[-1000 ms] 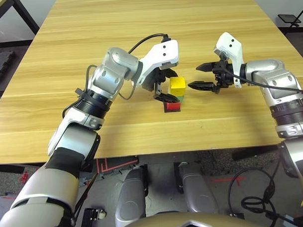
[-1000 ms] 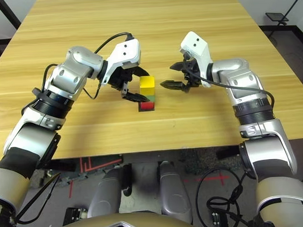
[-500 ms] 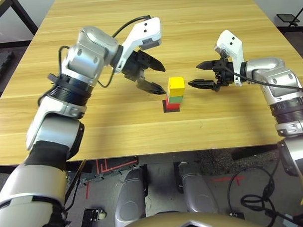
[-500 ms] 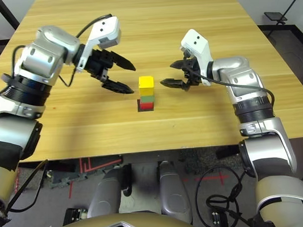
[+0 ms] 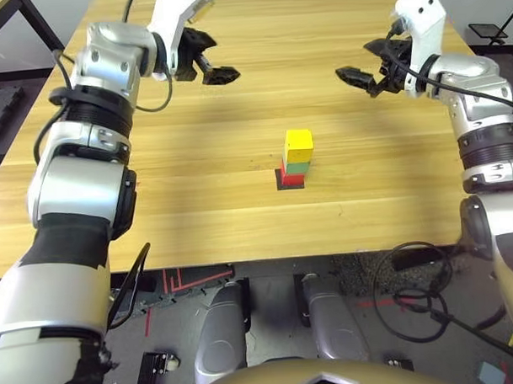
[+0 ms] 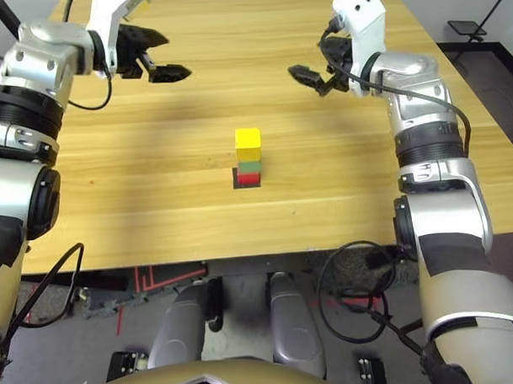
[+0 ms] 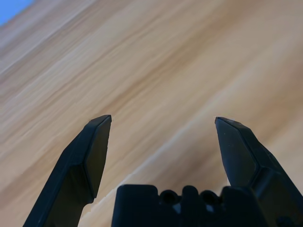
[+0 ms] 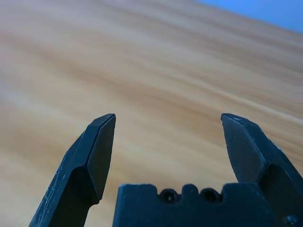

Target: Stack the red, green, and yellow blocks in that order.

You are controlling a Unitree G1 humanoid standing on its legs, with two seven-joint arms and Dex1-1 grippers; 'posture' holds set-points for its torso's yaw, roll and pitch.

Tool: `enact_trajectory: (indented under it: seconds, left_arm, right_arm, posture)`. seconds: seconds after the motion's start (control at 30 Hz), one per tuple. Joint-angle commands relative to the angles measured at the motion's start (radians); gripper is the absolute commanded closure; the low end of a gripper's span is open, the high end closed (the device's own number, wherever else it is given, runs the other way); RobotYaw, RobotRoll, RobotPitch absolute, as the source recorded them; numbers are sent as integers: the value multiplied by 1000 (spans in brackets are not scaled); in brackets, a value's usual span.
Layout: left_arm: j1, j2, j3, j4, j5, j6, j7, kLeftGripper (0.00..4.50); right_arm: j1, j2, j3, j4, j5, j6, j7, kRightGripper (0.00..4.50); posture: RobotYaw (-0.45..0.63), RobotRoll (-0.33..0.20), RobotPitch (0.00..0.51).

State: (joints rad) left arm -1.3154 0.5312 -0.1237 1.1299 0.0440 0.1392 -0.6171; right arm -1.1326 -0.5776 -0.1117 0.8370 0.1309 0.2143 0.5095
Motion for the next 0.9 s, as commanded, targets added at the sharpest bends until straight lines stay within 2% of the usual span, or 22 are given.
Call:
enact_trajectory:
  seconds: [0.03,0.13,0.33,0.5,0.67,0.8,0.9]
  left_arm:
    - [20,-11,49,6,-3,1,87,47]
    - [56,-10,87,-29,-9,-6,180,47]
    - [152,-6,197,-153,-44,23,359,47]
    - [343,-15,309,-472,-155,190,358,47]
    - [532,-29,382,-715,-189,261,422,47]
    - [609,-57,383,-815,-195,331,446,47]
    - [622,-70,366,-827,-187,351,445,47]
  right_arm:
    - [-19,-7,-54,52,2,-74,-85,0]
    - [-12,-27,-101,64,9,-124,-163,0]
    - [76,-77,-161,17,6,-206,-273,0]
    - [213,-97,-251,-113,44,-211,-340,0]
    - [362,-89,-319,-258,77,-191,-384,0]
    - [437,-72,-341,-323,98,-138,-407,0]
    - [461,-60,-337,-344,104,-116,-406,0]
  posture:
    - [200,16,135]
    - [204,19,135]
    - [197,17,133]
    - [196,17,137]
    - [197,18,152]
    - [198,18,164]
    - [195,18,170]
